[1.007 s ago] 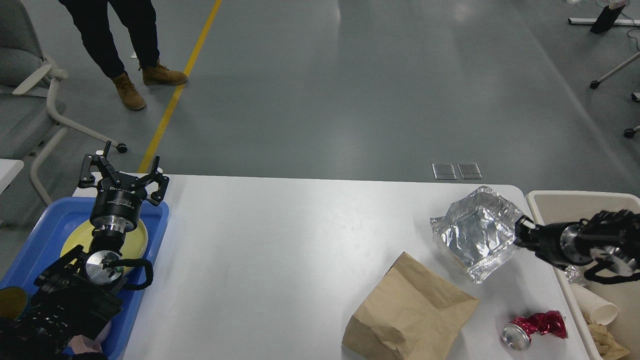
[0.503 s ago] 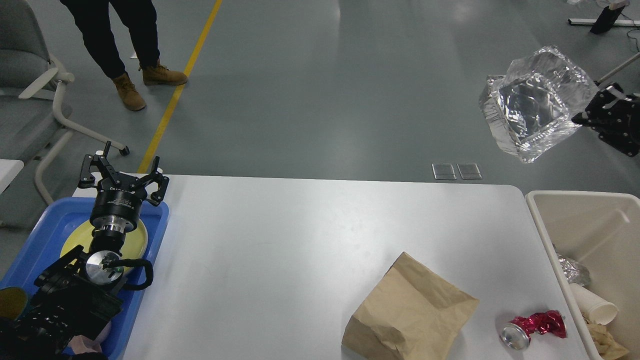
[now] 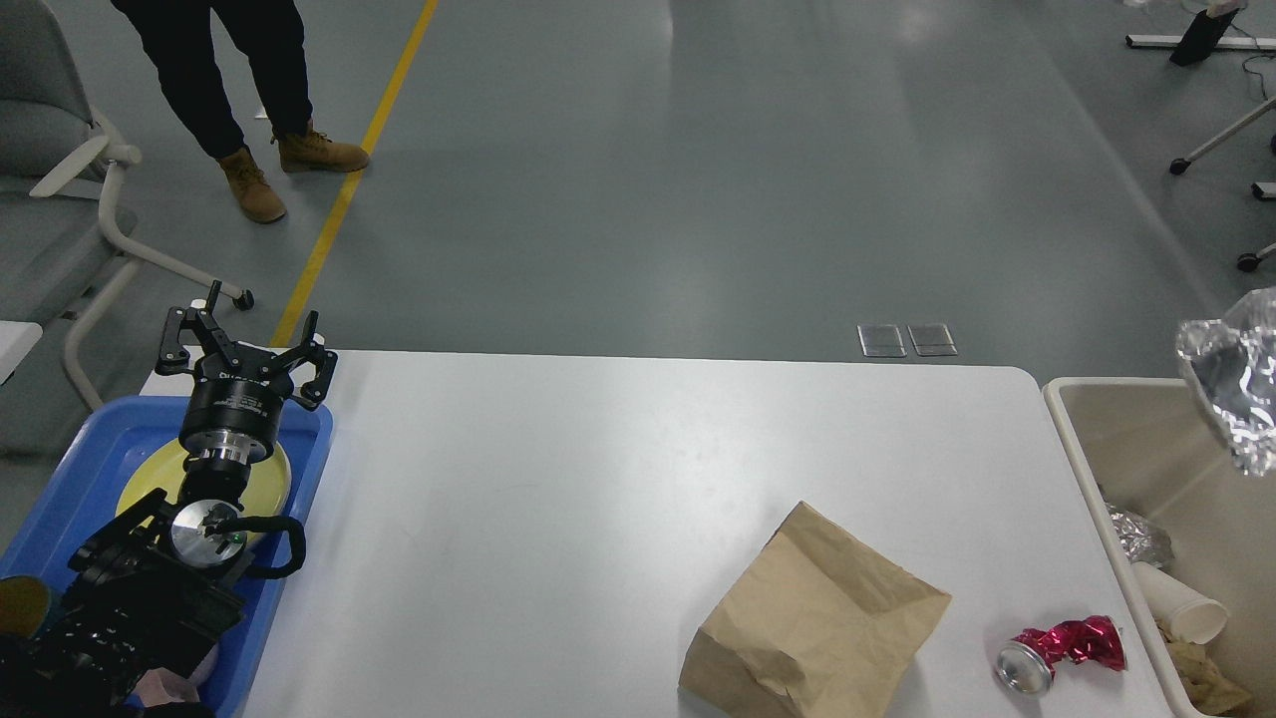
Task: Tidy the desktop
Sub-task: 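Lift the foil wrapper over the white bin and release it, then lower the right gripper onto the red crushed can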
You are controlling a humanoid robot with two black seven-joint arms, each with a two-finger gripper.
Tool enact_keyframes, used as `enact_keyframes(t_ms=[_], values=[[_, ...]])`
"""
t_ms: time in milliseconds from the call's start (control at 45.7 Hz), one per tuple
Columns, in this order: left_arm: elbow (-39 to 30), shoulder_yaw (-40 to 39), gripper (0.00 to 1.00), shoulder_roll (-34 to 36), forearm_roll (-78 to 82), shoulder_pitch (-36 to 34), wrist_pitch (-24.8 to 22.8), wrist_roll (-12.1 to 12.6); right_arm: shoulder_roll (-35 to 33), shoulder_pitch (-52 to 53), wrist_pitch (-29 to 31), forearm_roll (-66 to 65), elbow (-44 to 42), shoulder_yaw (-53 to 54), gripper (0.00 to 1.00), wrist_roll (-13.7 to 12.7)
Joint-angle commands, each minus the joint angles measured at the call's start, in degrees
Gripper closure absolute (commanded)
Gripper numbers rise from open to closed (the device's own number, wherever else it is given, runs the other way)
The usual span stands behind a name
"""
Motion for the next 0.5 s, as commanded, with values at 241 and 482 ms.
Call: enact_keyframes(t_ms=[241, 482], values=[[0.0, 0.0, 0.04, 0.0, 0.0, 0.0, 0.0, 0.0, 3.3, -11.2, -2.8, 0.0, -5.4, 4.7, 0.10, 0.1], [0.0, 0.0, 0.04, 0.0, 0.0, 0.0, 0.0, 0.0, 3.7, -6.3, -1.8, -1.3, 3.0, 3.6, 0.08, 0.3]])
